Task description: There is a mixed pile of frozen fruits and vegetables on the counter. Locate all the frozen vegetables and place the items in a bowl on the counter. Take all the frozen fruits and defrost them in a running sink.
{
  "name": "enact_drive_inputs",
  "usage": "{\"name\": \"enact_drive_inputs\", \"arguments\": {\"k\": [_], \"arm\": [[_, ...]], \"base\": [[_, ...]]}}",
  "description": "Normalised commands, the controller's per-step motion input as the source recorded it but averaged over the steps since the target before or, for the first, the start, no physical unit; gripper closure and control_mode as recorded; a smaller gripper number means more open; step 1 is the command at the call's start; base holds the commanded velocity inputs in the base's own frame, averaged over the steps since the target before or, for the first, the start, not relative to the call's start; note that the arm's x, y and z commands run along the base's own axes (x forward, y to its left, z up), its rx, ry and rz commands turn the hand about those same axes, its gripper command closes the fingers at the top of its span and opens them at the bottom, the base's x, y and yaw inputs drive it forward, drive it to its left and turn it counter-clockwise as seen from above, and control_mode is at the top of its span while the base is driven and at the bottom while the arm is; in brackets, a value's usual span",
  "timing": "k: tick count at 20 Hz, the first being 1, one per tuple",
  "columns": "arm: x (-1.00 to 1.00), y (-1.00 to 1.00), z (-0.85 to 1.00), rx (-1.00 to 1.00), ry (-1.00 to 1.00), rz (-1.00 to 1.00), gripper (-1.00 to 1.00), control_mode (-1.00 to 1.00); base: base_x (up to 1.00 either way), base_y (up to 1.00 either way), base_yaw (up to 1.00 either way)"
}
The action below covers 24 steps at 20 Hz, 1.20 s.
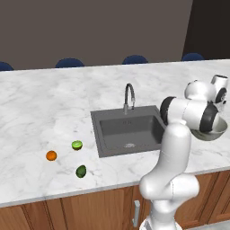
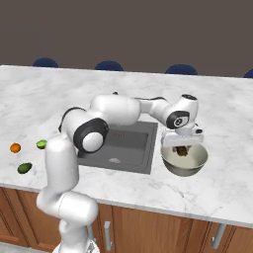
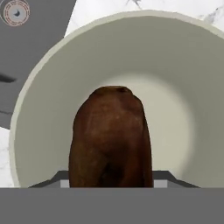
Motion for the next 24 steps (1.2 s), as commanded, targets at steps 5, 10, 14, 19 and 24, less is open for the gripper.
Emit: {"name": "enact_drive_inputs", "arguments": {"k": [5,10,14,19,24], "arm": [[-0.03,-0.03,-0.51,0.06,0.0,0.01,1.0,-1.0],[-0.03,-0.05,-0.19,0.02,0.0,0.0,-1.0,-1.0],[0.0,0.04,0.39,-0.14,0.0,0.0,-1.0,-1.0],[-0.01,0.02,0.18,-0.11,0.01,0.0,-1.0,-1.0],[-0.04,0.14,0.78,-0.09,0.01,0.0,-1.0,-1.0]], "base": [[0.0,0.0,0.0],[0.0,0.0,0.0],[0.0,0.0,0.0],[0.0,0.0,0.0],[0.0,0.0,0.0]]}}
